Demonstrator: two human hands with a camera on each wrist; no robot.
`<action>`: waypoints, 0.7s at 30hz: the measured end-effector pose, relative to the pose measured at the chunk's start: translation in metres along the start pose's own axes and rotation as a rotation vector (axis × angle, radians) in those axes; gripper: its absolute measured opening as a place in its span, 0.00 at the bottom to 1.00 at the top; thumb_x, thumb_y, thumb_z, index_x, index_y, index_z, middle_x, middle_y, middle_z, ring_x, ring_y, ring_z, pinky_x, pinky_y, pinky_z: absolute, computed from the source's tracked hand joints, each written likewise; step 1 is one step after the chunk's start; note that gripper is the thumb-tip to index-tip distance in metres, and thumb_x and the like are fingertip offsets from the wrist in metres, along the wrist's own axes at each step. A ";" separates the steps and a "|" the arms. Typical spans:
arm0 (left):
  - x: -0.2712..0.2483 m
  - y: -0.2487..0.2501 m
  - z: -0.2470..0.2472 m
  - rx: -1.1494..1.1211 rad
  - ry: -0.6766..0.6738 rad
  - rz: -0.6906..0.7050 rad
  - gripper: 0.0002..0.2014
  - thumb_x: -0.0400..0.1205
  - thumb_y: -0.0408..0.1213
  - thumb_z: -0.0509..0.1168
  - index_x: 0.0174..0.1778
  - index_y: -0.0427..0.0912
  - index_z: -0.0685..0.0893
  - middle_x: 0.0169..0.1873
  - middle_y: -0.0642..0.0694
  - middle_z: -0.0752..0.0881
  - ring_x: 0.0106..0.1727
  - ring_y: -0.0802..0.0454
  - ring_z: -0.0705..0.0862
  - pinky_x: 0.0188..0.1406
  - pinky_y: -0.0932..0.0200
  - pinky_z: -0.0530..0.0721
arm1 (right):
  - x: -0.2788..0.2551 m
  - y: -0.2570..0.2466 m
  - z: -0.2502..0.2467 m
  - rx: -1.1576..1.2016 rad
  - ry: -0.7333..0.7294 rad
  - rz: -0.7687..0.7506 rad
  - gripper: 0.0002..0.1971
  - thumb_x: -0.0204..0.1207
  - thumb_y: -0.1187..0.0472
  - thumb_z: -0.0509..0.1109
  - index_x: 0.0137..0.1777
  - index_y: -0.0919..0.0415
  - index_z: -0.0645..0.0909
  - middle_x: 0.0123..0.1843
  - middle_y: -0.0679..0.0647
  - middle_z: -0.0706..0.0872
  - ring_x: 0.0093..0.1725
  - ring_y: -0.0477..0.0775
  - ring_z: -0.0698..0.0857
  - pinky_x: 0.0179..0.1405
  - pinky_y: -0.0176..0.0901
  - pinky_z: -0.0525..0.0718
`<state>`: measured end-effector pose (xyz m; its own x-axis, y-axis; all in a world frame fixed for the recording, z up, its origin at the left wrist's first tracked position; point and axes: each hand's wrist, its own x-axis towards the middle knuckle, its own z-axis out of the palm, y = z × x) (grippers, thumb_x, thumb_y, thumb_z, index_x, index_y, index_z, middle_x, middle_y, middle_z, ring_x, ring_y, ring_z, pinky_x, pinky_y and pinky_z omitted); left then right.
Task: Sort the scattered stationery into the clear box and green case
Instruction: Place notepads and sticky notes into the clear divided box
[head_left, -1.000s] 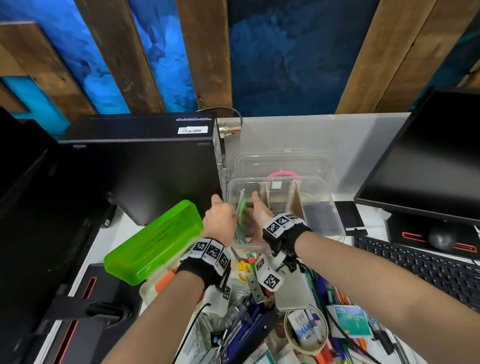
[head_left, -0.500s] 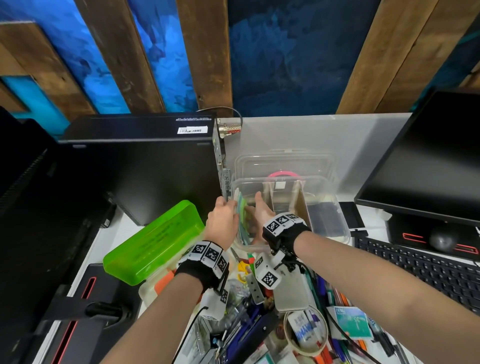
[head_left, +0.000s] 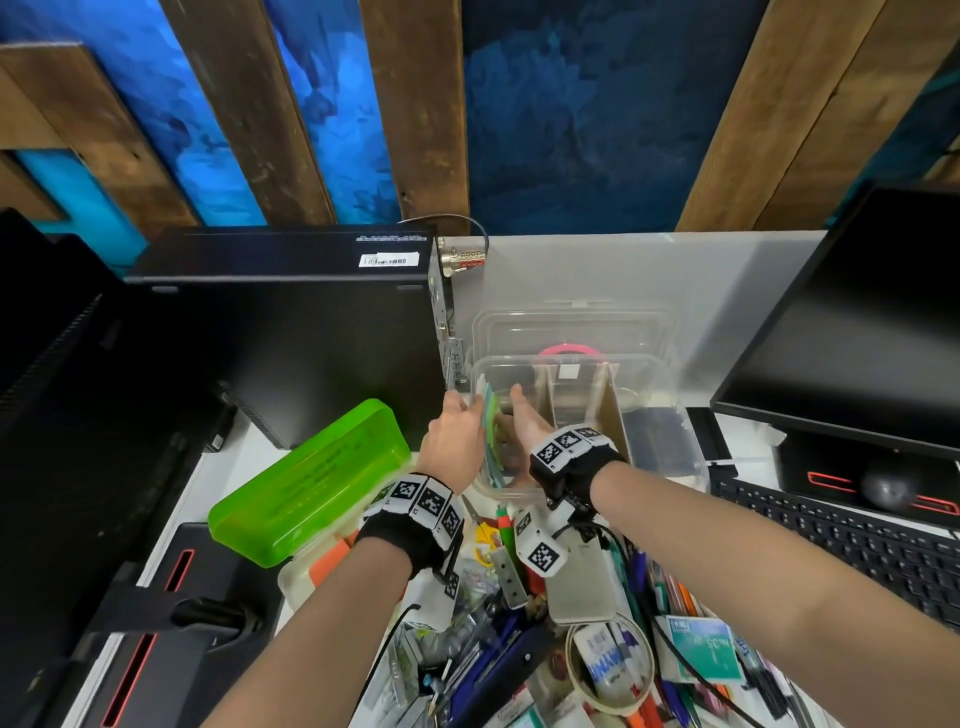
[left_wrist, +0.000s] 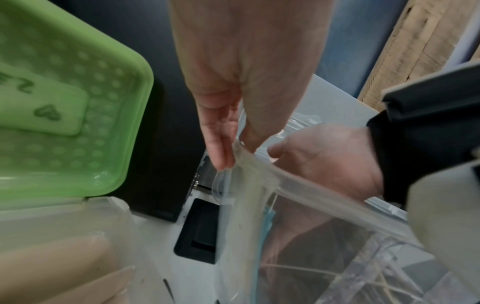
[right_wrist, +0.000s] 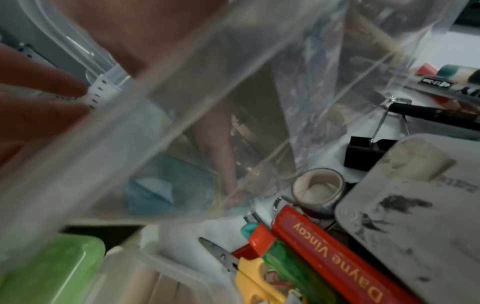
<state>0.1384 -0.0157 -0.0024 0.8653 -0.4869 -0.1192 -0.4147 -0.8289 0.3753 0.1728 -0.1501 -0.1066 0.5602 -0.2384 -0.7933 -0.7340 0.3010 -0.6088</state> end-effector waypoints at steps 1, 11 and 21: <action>0.001 0.000 0.000 0.000 0.000 0.002 0.20 0.85 0.33 0.58 0.75 0.41 0.70 0.60 0.38 0.70 0.52 0.30 0.84 0.54 0.37 0.82 | -0.003 0.001 0.002 -0.025 0.025 0.016 0.69 0.43 0.11 0.51 0.83 0.56 0.58 0.83 0.60 0.60 0.80 0.64 0.64 0.78 0.65 0.61; -0.007 -0.003 -0.001 -0.027 0.051 -0.010 0.18 0.88 0.43 0.55 0.74 0.45 0.73 0.62 0.39 0.72 0.53 0.30 0.83 0.55 0.37 0.81 | -0.033 -0.008 -0.003 -0.056 0.027 0.038 0.60 0.57 0.18 0.50 0.83 0.61 0.56 0.80 0.68 0.64 0.75 0.69 0.70 0.74 0.67 0.68; -0.026 -0.009 -0.009 0.023 0.259 0.067 0.17 0.87 0.46 0.54 0.69 0.45 0.77 0.57 0.44 0.77 0.51 0.43 0.83 0.43 0.50 0.82 | -0.119 -0.030 0.000 -0.180 0.094 -0.225 0.40 0.82 0.33 0.43 0.83 0.63 0.54 0.83 0.65 0.57 0.82 0.64 0.59 0.81 0.59 0.57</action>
<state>0.1216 0.0070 0.0055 0.8776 -0.4568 0.1452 -0.4773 -0.8049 0.3528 0.1281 -0.1308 0.0058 0.6843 -0.3675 -0.6298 -0.6567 0.0649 -0.7514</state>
